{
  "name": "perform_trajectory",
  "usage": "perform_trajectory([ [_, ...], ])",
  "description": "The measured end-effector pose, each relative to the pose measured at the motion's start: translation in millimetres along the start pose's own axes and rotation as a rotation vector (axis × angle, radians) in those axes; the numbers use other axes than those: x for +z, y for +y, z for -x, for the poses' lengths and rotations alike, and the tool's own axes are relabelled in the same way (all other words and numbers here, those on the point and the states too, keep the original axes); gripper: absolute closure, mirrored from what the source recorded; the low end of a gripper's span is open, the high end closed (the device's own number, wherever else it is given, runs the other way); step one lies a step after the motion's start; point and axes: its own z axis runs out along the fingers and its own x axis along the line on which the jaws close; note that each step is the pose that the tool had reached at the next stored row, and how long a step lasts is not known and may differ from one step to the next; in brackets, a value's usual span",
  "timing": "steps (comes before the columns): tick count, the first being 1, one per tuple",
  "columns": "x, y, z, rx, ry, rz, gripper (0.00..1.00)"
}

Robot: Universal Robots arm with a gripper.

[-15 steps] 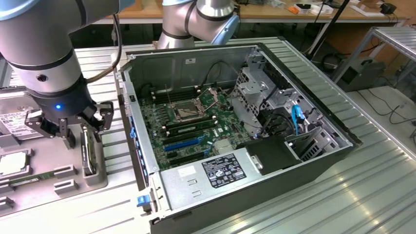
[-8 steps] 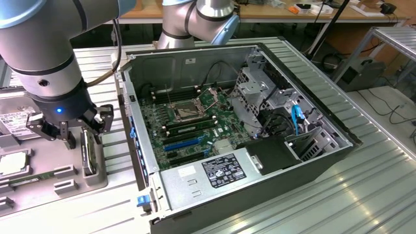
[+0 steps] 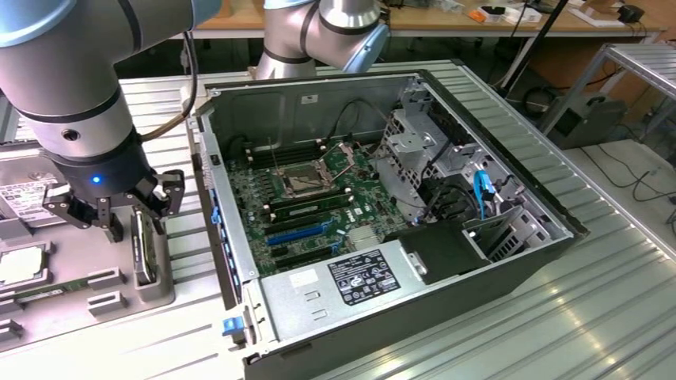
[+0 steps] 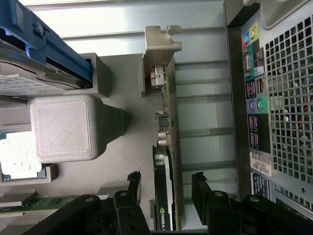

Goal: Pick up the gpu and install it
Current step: 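Pick up the gpu and move the gpu toward the slot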

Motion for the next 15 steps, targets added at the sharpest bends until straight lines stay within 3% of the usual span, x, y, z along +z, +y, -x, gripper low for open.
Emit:
perform_trajectory([
  [8, 0.0, 0.0, 0.0, 0.0, 0.0, 0.0, 0.46],
  [11, 0.0, 0.0, 0.0, 0.0, 0.0, 0.0, 0.54],
  [12, 0.0, 0.0, 0.0, 0.0, 0.0, 0.0, 0.61],
  [15, 0.0, 0.0, 0.0, 0.0, 0.0, 0.0, 0.61],
])
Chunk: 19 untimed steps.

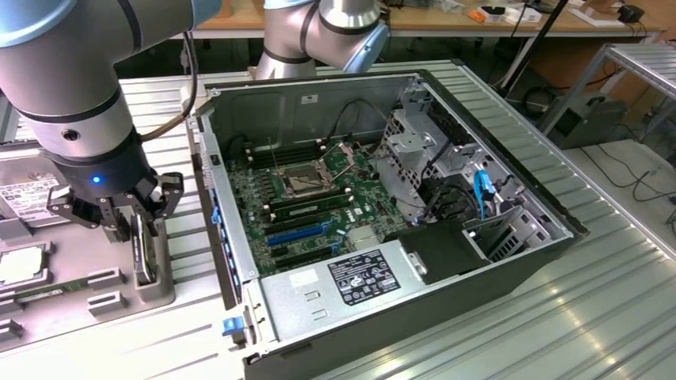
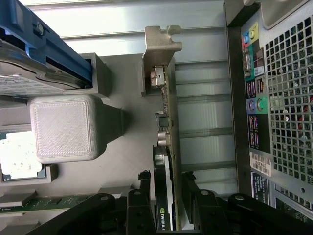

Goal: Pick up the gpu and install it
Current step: 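Pick up the gpu and move the gpu toward the slot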

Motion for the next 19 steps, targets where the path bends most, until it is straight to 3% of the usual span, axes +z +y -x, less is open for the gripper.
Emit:
perform_trajectory([
  [19, 0.1, 0.0, -0.6, 0.0, 0.0005, -0.0001, 0.61],
])
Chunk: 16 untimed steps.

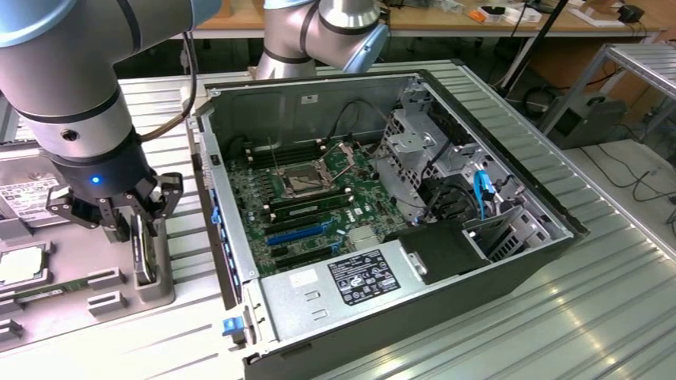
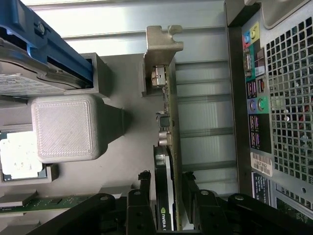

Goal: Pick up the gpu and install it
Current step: 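Pick up the gpu and move the gpu toward the slot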

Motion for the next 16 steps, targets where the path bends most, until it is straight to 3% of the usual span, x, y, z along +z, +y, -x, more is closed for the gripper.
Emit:
perform_trajectory([
  [2, 0.0, 0.0, 0.0, 0.0, -0.0001, 0.0001, 0.62],
  [3, 0.0, 0.0, 0.0, 0.0, -0.0001, 0.0, 0.69],
  [16, 0.0, 0.0, 0.0, 0.0, -0.0001, 0.0001, 0.73],
])
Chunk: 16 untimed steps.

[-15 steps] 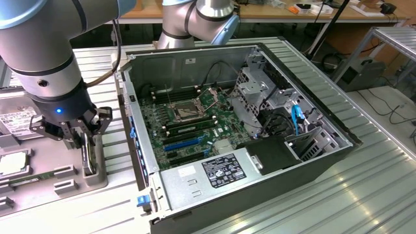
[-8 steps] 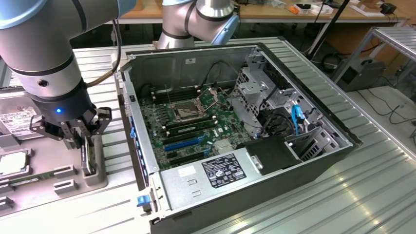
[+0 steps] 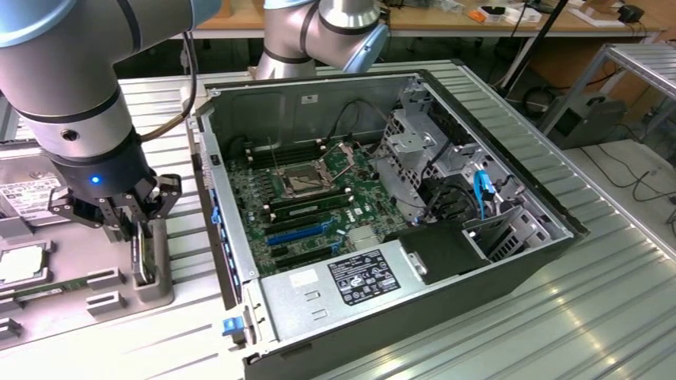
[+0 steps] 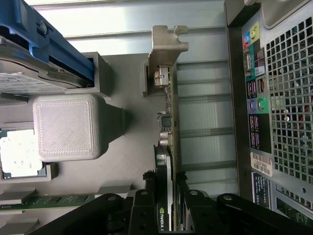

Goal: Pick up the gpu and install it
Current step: 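Pick up the gpu and move the gpu toward the slot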

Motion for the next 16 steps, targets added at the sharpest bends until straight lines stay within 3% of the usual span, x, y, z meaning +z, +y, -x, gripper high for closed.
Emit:
perform_trajectory([
  [16, -1.7, 0.1, 0.0, 0.0, 0.0001, -0.0001, 0.73],
])
